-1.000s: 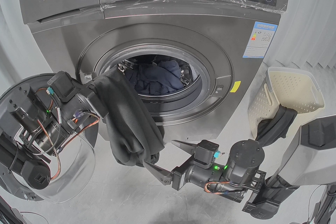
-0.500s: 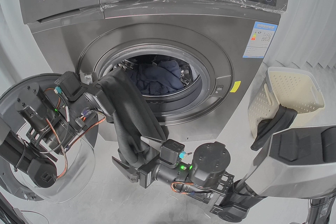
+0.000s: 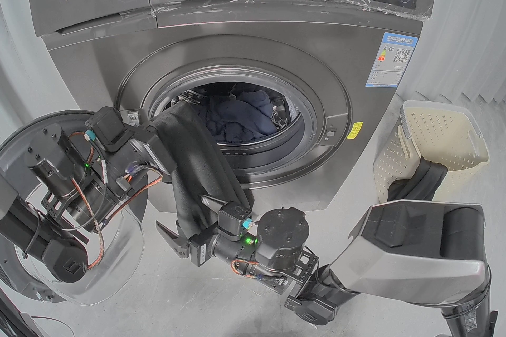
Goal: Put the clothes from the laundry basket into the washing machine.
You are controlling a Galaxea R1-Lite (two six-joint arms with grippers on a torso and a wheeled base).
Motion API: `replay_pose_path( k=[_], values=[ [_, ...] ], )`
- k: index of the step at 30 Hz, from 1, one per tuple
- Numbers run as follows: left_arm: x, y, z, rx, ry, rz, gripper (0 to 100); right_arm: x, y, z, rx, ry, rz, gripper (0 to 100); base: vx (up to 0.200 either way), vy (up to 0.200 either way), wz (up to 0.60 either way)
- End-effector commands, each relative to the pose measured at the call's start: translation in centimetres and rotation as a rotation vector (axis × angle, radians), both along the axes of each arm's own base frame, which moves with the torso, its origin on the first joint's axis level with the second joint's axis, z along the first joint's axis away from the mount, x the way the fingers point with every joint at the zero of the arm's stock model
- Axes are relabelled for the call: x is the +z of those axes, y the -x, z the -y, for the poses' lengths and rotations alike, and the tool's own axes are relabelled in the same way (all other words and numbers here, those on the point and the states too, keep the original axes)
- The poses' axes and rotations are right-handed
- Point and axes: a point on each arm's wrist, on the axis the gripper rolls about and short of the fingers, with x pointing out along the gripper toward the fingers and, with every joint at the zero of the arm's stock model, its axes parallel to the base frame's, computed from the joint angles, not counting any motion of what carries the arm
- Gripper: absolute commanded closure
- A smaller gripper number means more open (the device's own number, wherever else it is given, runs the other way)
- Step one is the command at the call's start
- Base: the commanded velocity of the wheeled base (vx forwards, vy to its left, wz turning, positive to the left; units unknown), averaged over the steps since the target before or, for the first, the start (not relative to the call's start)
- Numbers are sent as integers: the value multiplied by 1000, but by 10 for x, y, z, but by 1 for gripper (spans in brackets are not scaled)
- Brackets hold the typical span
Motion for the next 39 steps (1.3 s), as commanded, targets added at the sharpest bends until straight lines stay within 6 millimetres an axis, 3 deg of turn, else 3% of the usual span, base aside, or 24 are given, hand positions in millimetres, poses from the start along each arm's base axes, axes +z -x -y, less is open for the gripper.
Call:
replay_pose_path(
  k=[1,4,5,12,18,22,23,29,33,39],
  values=[
    [2,1,0,-1,3,5,100,-12,-8,-3,-16,9,-7,0,0,0,0],
    [2,1,-1,-1,3,7,100,-12,-15,-2,-36,2,-6,0,0,0,0],
    [2,1,-1,-1,3,7,100,-11,-17,-1,-50,0,-3,100,0,0,0],
    [2,1,0,-1,2,6,100,-3,-22,4,-78,-18,3,100,0,0,0],
    [0,-2,-3,12,0,0,100,22,-15,20,-87,-37,11,100,0,0,0],
    [0,-4,-9,29,0,0,100,44,0,47,-96,-26,6,100,0,0,0],
    [1,-5,-11,37,1,1,100,55,4,67,-118,-21,7,100,0,0,0],
    [2,-7,-21,67,-2,7,100,81,14,144,-177,16,26,100,0,0,0],
    [5,-3,-23,65,0,19,100,94,18,170,-189,8,66,100,0,0,0],
    [12,9,-27,37,-2,37,100,116,27,181,-198,-46,118,100,0,0,0]
  ],
)
